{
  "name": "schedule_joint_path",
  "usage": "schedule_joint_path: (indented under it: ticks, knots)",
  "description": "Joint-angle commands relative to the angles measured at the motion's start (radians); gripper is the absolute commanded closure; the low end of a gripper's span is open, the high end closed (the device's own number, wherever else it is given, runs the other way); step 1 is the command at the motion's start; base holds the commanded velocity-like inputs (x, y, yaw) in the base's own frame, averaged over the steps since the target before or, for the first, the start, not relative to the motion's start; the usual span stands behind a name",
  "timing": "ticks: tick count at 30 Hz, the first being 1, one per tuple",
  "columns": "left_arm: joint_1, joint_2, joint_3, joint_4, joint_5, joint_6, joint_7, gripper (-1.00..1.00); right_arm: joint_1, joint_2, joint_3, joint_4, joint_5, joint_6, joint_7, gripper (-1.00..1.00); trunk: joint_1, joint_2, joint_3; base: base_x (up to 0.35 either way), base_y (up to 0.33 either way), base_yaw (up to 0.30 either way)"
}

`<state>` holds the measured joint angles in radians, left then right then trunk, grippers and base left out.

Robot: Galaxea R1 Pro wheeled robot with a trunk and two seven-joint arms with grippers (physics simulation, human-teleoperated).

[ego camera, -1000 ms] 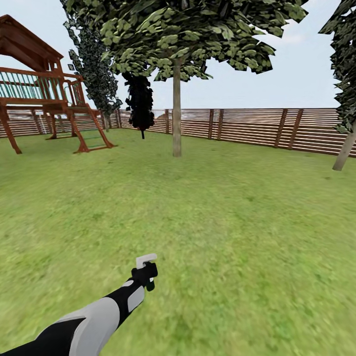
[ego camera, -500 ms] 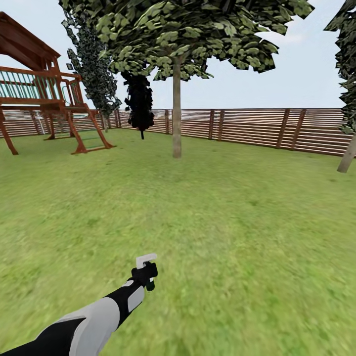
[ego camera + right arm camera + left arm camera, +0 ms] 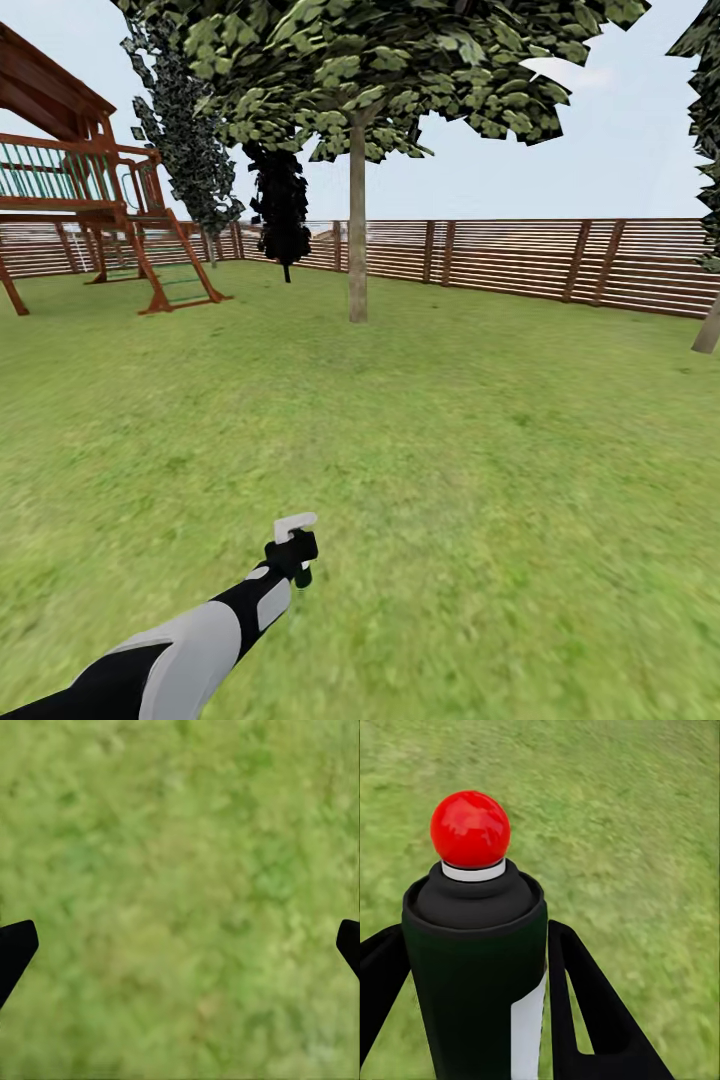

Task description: In the garden, pick up the pesticide atomizer on the floor and spray pesticide onto both trees until each tree trunk is fully covered.

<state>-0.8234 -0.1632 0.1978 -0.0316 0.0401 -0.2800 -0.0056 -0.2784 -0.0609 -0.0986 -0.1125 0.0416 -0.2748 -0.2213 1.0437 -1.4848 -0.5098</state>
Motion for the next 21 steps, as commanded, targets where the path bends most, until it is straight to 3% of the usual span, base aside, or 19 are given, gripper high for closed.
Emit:
schedule_joint_path:
  ticks: [1,21]
  knots:
    - [-0.001,0.002,0.002,0.001,0.003,-0.003,-0.001,1.0,-0.001,0.0,-0.008,0.001,0.004,-0.004,0.0,-1.0,0.001,0.0,-0.001,0.35,0.0,0.0]
    - [-0.001,0.008,0.0,0.001,0.004,-0.001,0.001,1.0,-0.001,0.004,-0.009,0.01,0.003,-0.001,0.001,-1.0,0.001,0.0,-0.001,0.35,0.0,0.0]
